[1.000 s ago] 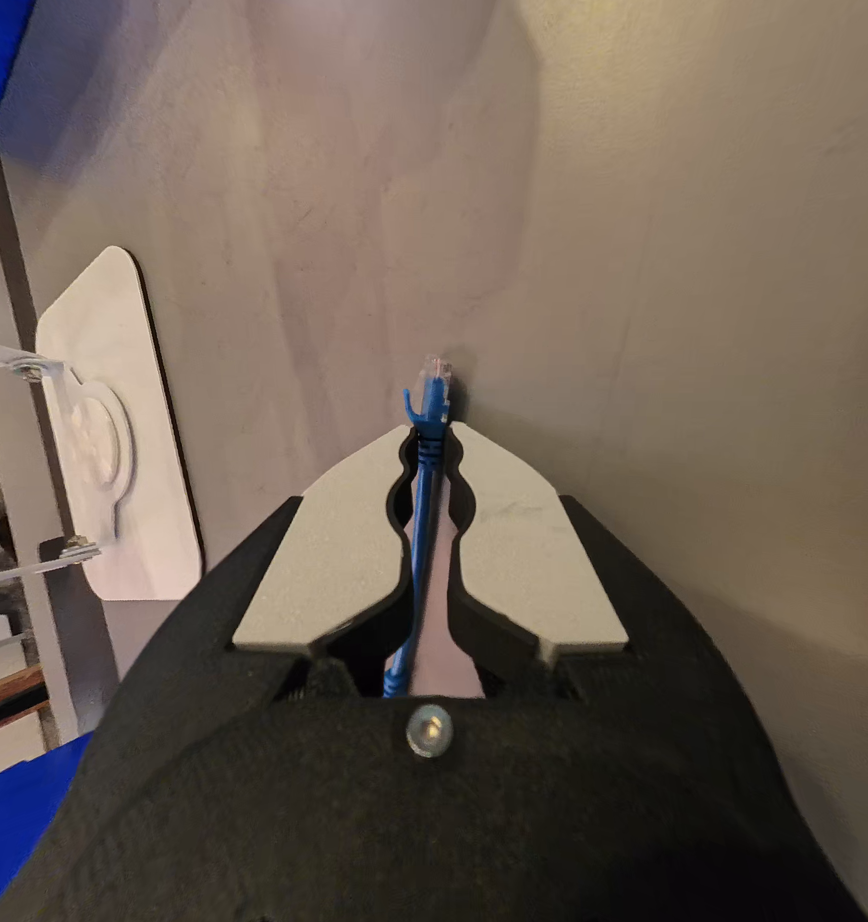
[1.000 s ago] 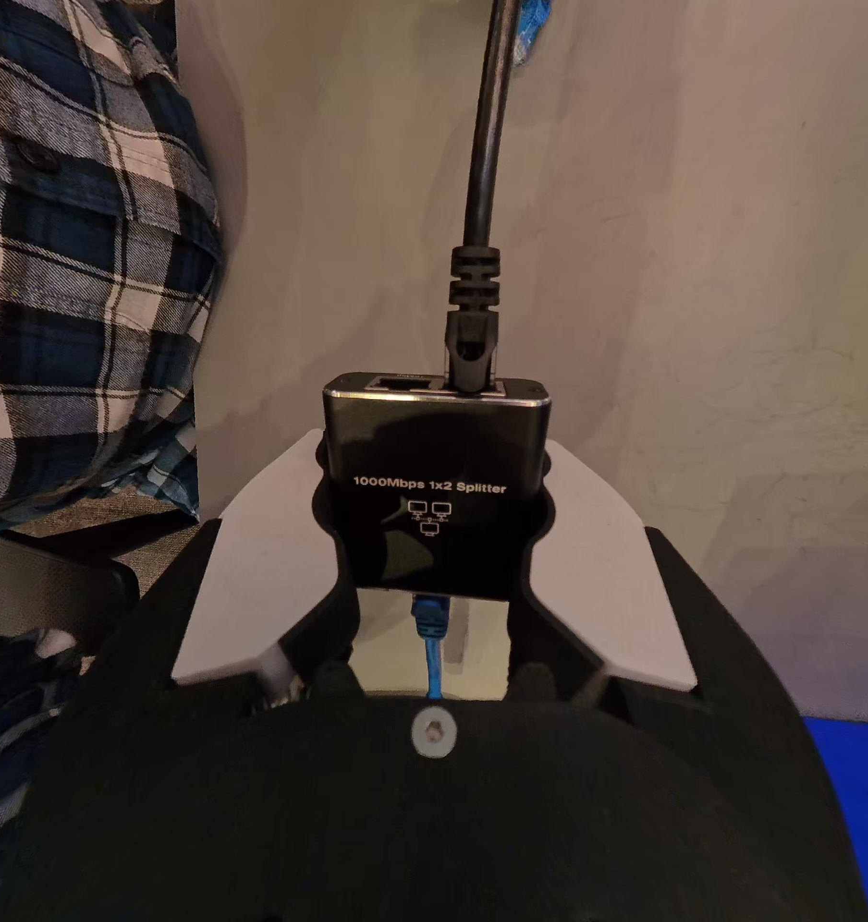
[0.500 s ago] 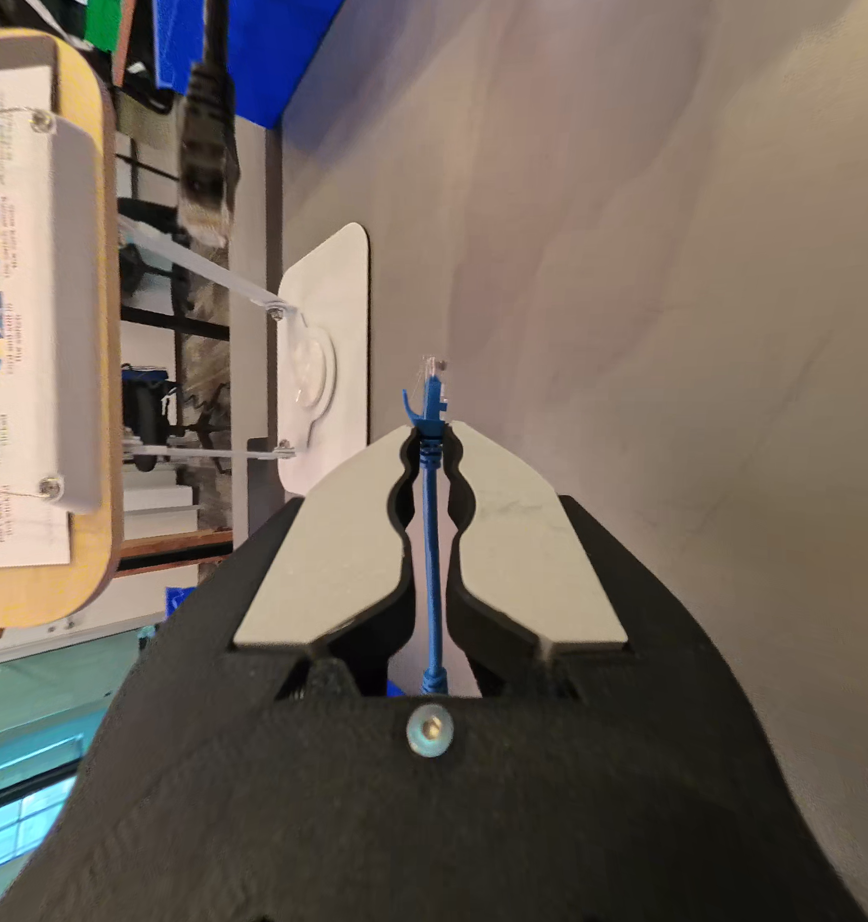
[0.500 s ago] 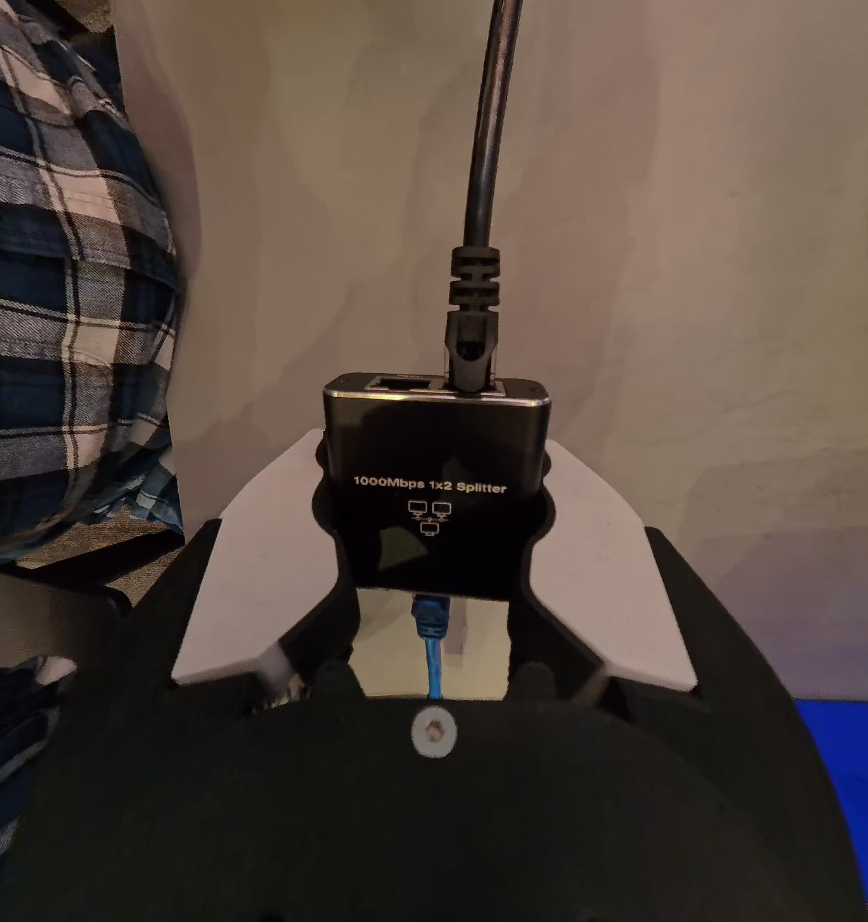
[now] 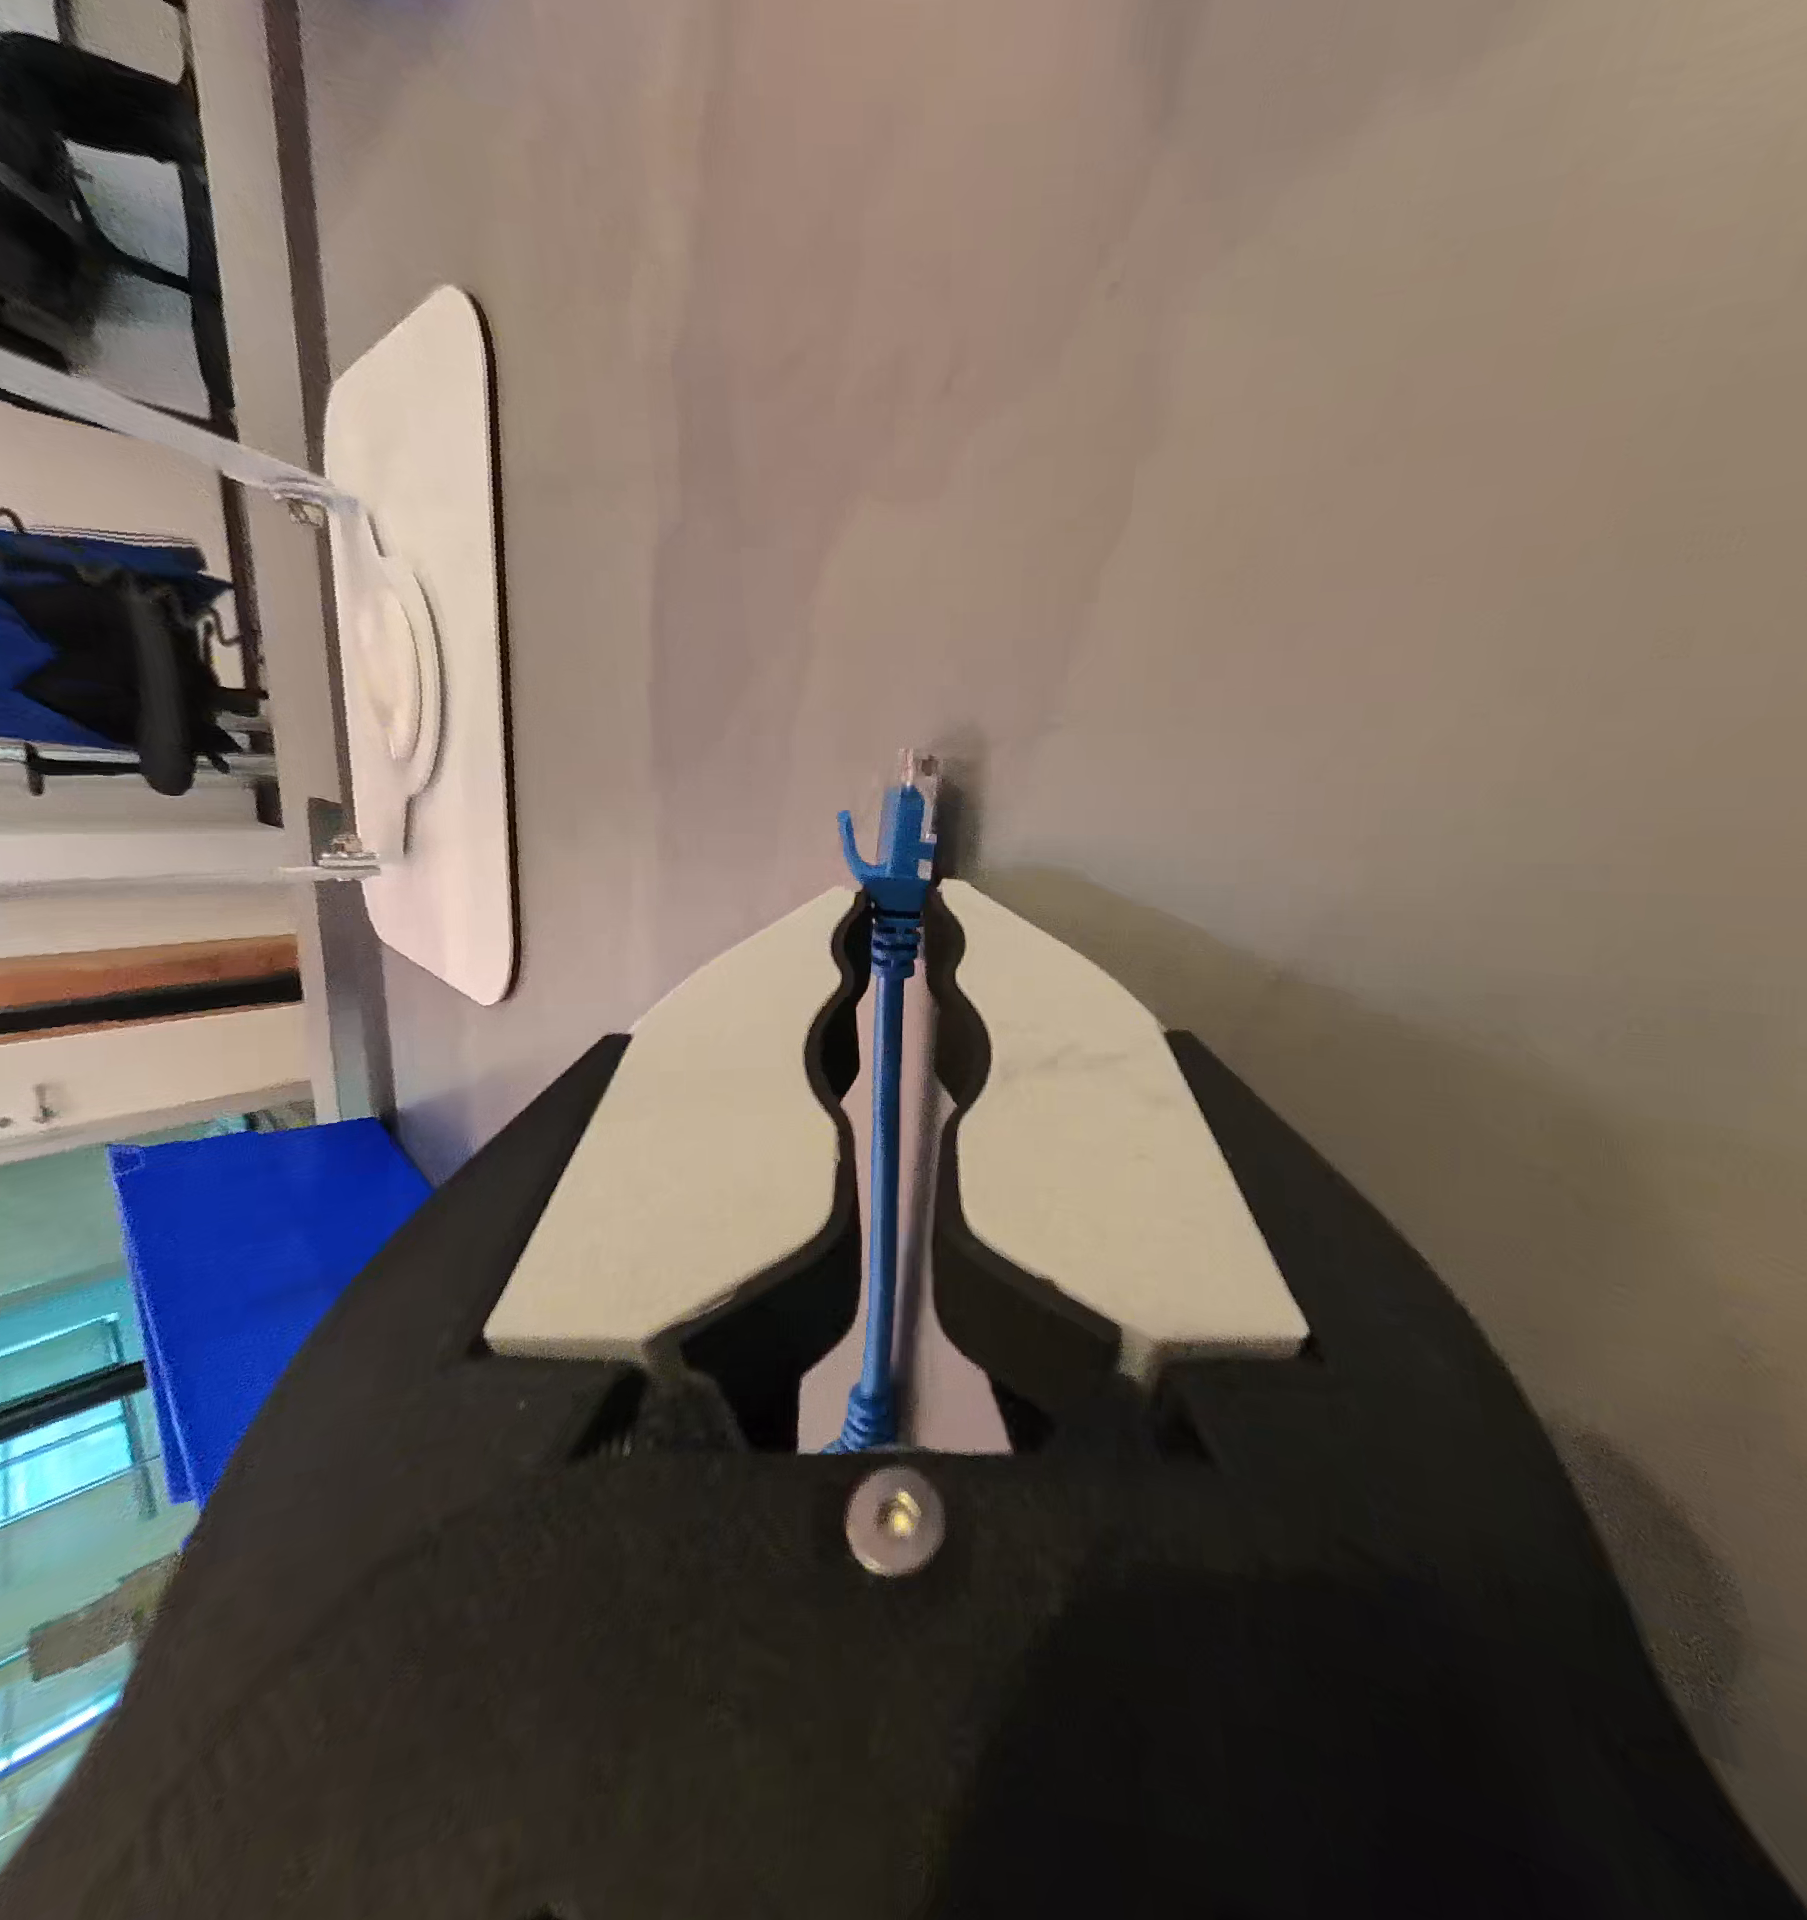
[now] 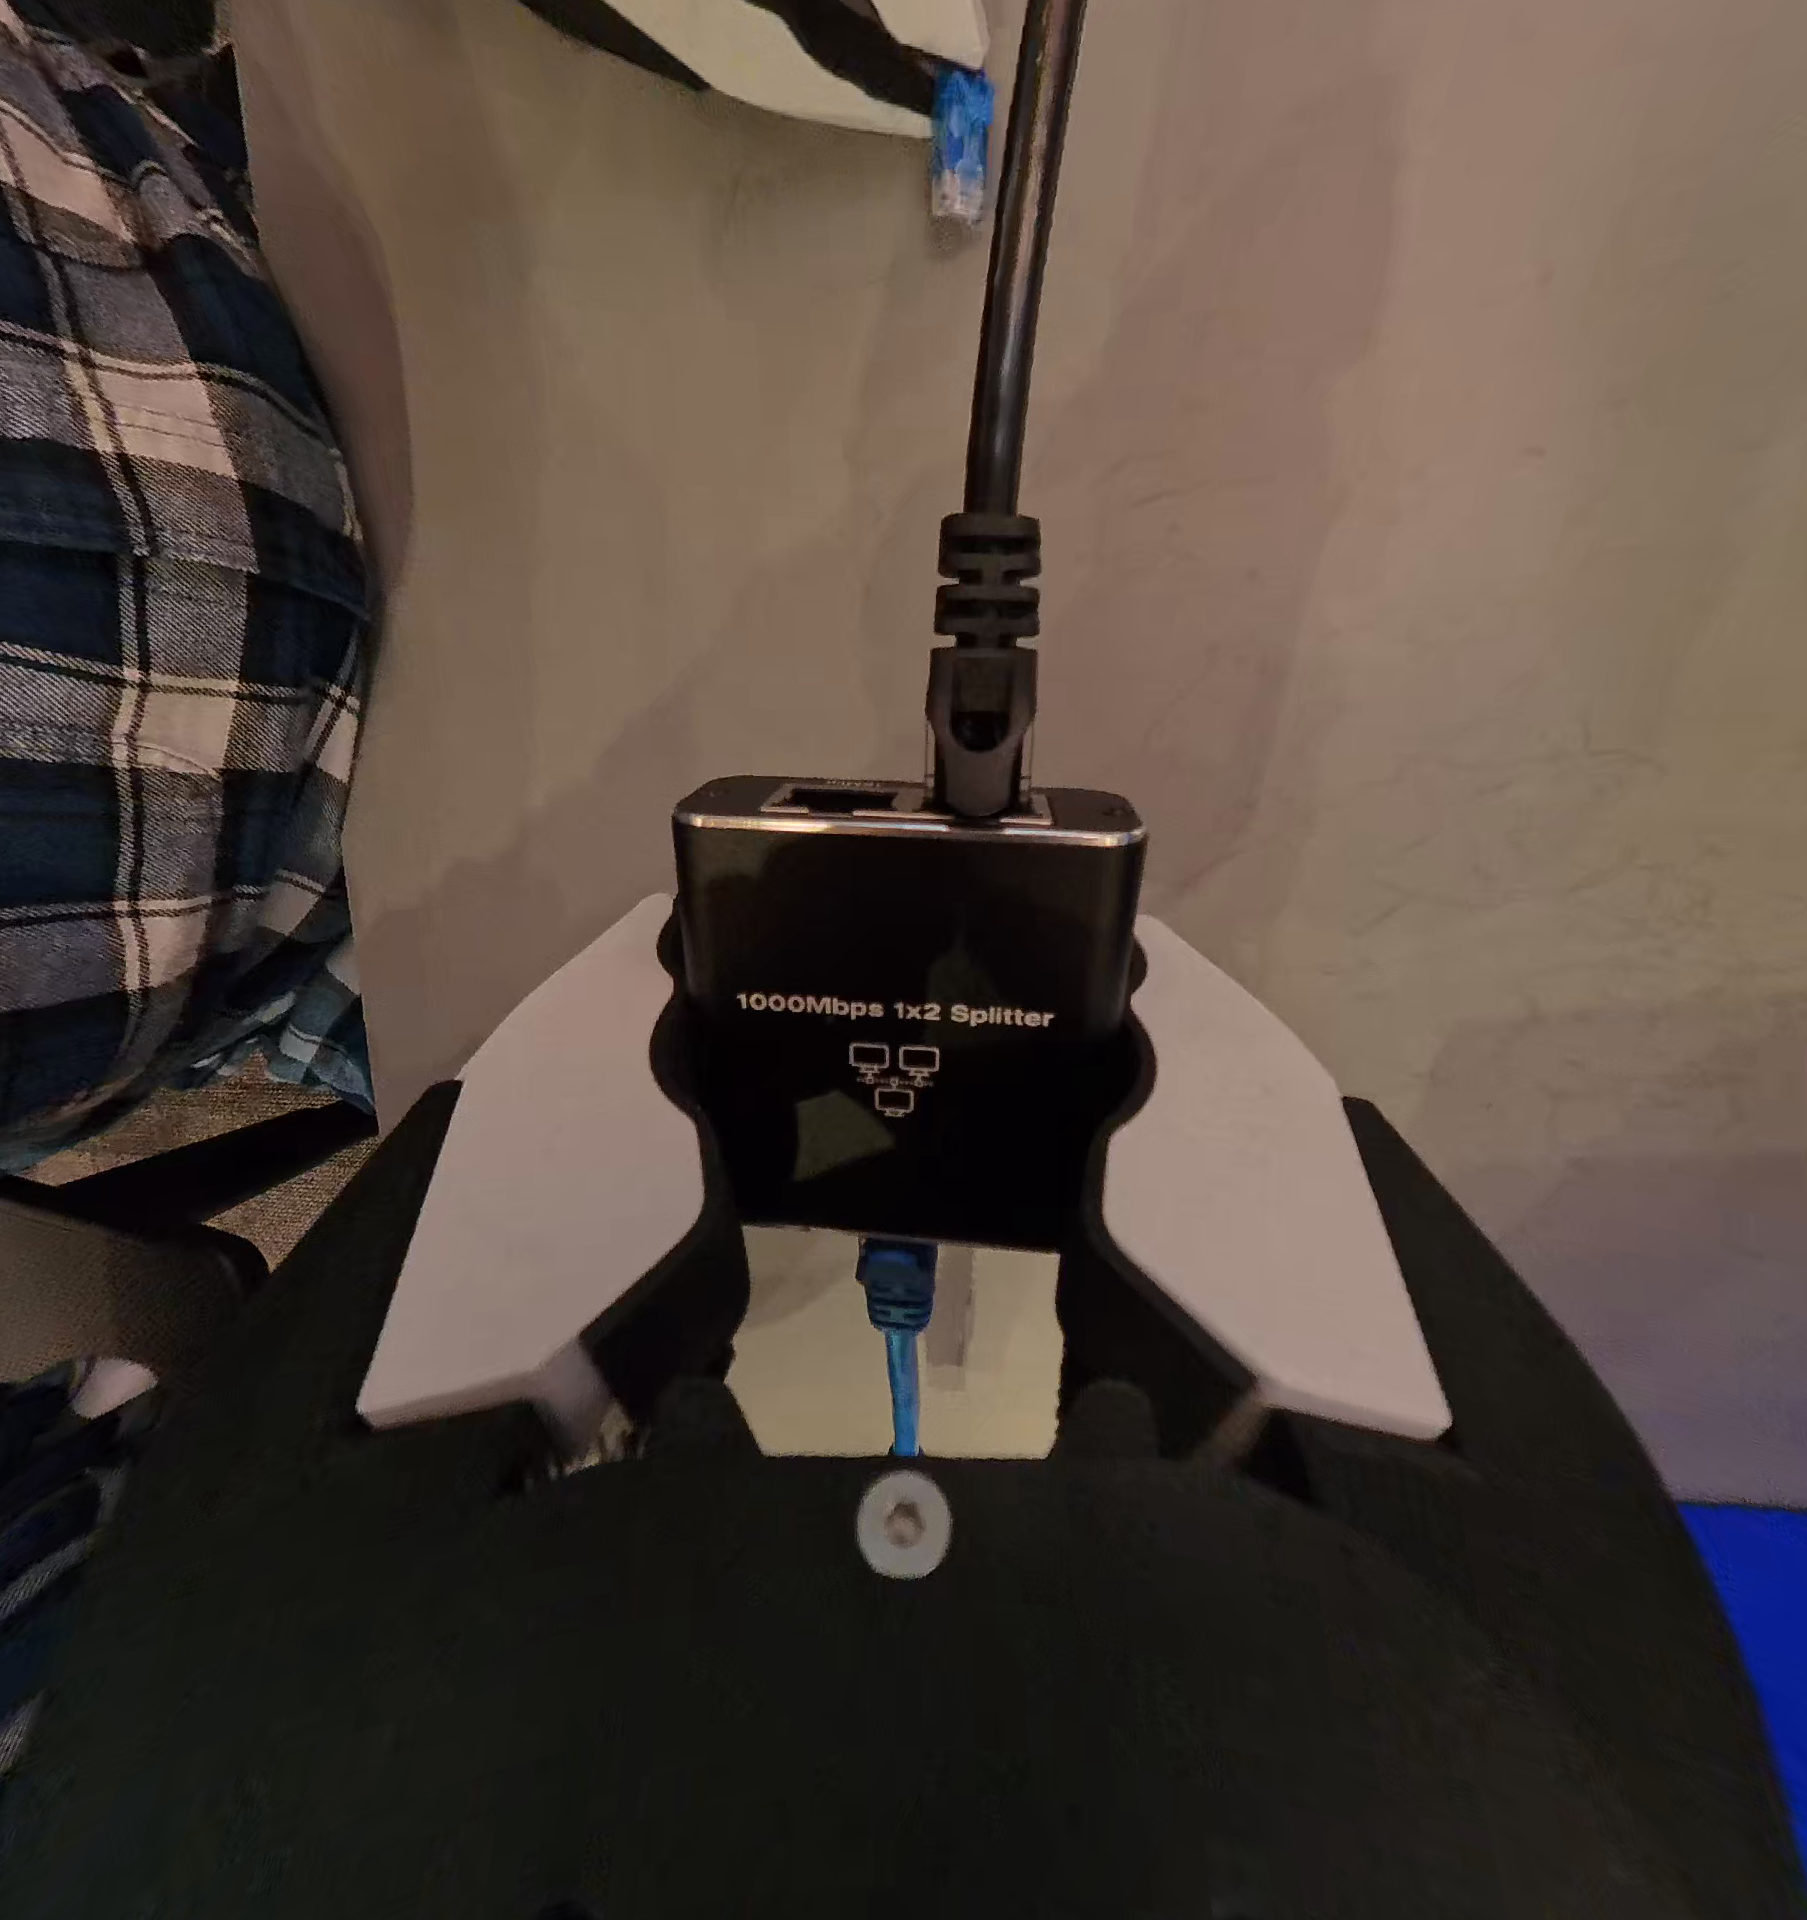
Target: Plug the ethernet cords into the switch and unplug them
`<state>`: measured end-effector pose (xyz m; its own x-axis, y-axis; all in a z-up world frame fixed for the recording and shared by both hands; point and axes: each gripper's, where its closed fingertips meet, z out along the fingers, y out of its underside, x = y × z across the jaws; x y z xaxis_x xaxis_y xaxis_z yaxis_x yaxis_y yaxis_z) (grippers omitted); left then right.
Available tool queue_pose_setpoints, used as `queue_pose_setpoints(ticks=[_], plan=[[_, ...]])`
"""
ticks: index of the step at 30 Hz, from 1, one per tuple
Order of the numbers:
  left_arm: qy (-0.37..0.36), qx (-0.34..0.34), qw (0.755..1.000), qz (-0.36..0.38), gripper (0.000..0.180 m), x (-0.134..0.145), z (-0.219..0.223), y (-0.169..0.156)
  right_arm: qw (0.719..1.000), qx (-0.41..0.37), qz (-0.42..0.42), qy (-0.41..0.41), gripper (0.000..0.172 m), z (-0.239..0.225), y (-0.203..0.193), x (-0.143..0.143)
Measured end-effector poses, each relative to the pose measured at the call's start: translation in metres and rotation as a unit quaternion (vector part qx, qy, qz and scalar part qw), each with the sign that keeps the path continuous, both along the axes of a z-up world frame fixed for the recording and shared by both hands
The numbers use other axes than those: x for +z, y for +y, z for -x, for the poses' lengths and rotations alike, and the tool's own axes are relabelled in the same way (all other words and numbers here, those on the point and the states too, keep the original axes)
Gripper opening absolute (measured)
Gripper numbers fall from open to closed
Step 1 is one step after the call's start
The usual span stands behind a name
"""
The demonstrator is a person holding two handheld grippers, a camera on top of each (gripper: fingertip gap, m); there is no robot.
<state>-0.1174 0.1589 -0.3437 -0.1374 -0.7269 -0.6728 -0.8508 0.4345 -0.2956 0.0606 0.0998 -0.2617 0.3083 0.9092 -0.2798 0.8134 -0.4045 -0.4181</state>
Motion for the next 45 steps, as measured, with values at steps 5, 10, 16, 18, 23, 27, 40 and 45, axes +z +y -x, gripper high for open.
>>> queue_pose_setpoints(ticks=[5, 10, 16, 18, 23, 27, 40, 45], plan=[[-0.027, 0.006, 0.999, 0.030, 0.032, 0.007, 0.010, -0.006, 1.000, 0.001, 0.001, 0.001, 0.076, -0.001, -0.001, -0.001], [-0.031, -0.014, 0.997, 0.073, 0.037, 0.009, 0.016, -0.006, 1.000, 0.002, 0.002, 0.004, 0.076, -0.001, -0.003, -0.002], [0.001, -0.085, 0.995, 0.056, 0.021, 0.001, 0.007, -0.007, 1.000, 0.003, 0.001, 0.006, 0.076, 0.001, -0.004, 0.000], [0.005, -0.092, 0.994, 0.056, 0.016, -0.002, 0.006, -0.006, 1.000, 0.003, -0.001, 0.007, 0.076, 0.001, -0.004, 0.002], [-0.013, -0.090, 0.991, 0.100, 0.019, -0.002, 0.006, -0.002, 1.000, 0.006, -0.002, 0.008, 0.076, 0.002, -0.004, 0.003], [-0.029, -0.087, 0.986, 0.142, 0.015, -0.004, 0.006, -0.003, 1.000, 0.008, -0.001, 0.009, 0.076, 0.003, -0.003, 0.003], [-0.056, -0.076, 0.985, 0.145, 0.009, -0.005, 0.008, 0.001, 1.000, 0.004, 0.003, 0.012, 0.076, 0.007, -0.002, 0.002], [-0.097, -0.079, 0.990, 0.068, 0.009, 0.049, 0.003, -0.005, 1.000, 0.000, 0.014, 0.010, 0.076, 0.007, 0.003, 0.002]])
